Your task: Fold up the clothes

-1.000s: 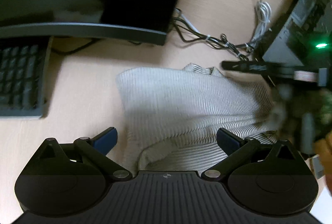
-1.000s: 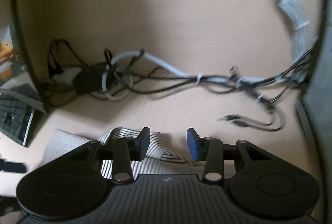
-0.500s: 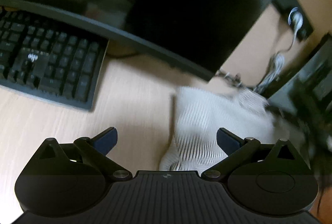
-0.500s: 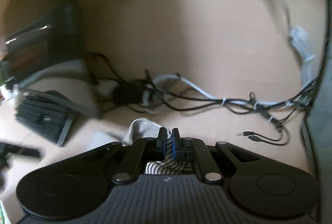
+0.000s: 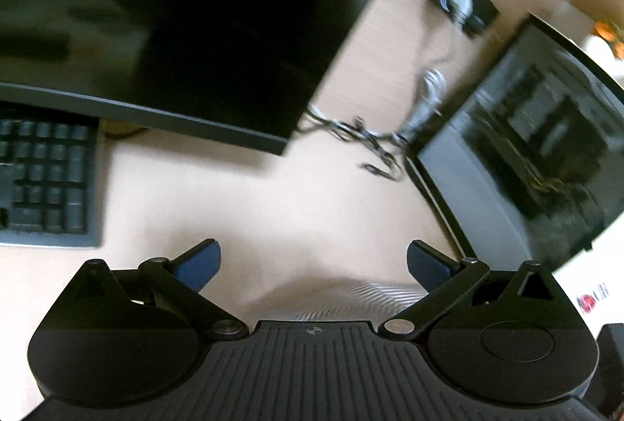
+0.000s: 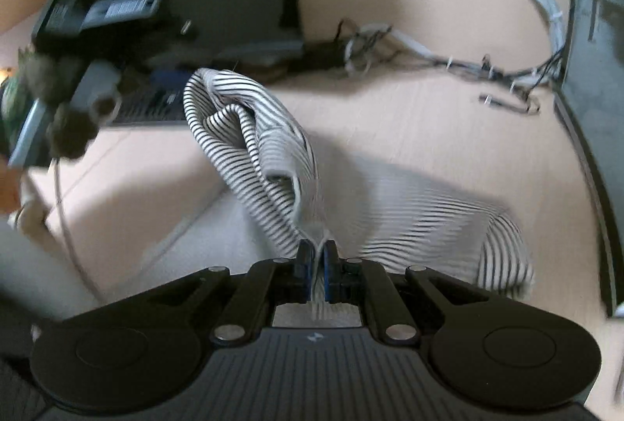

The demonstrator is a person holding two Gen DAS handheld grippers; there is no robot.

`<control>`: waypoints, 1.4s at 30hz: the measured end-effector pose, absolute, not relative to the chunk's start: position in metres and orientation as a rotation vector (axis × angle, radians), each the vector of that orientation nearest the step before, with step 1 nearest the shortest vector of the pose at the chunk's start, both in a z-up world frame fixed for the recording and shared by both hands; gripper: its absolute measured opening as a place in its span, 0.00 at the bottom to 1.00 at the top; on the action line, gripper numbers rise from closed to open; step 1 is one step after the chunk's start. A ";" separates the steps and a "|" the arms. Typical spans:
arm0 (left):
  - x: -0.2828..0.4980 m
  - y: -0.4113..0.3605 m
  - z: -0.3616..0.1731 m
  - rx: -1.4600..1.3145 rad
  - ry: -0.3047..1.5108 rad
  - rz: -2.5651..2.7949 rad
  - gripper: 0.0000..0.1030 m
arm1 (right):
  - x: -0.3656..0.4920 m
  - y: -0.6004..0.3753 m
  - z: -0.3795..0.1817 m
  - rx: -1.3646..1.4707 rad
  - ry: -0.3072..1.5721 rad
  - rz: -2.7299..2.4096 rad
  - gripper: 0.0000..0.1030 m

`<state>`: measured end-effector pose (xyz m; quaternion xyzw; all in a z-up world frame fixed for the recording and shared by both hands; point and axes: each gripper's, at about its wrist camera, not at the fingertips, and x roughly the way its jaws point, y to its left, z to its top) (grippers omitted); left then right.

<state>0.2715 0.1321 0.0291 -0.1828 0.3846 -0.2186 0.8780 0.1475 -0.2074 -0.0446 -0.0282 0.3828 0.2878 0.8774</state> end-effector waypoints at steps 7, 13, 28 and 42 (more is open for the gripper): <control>0.260 0.111 0.011 -0.315 0.951 -0.569 1.00 | 0.143 -0.255 -0.014 0.021 0.719 0.420 0.45; 0.247 0.089 -0.019 -0.150 1.069 -0.559 1.00 | 0.182 -0.293 -0.032 0.189 0.800 0.281 0.53; 0.264 0.099 -0.060 -0.594 1.261 -0.536 0.63 | 0.227 -0.290 -0.082 0.221 0.904 0.416 0.34; 0.316 0.097 0.007 -0.463 0.981 -0.505 0.40 | 0.314 -0.275 -0.020 0.173 0.675 0.515 0.19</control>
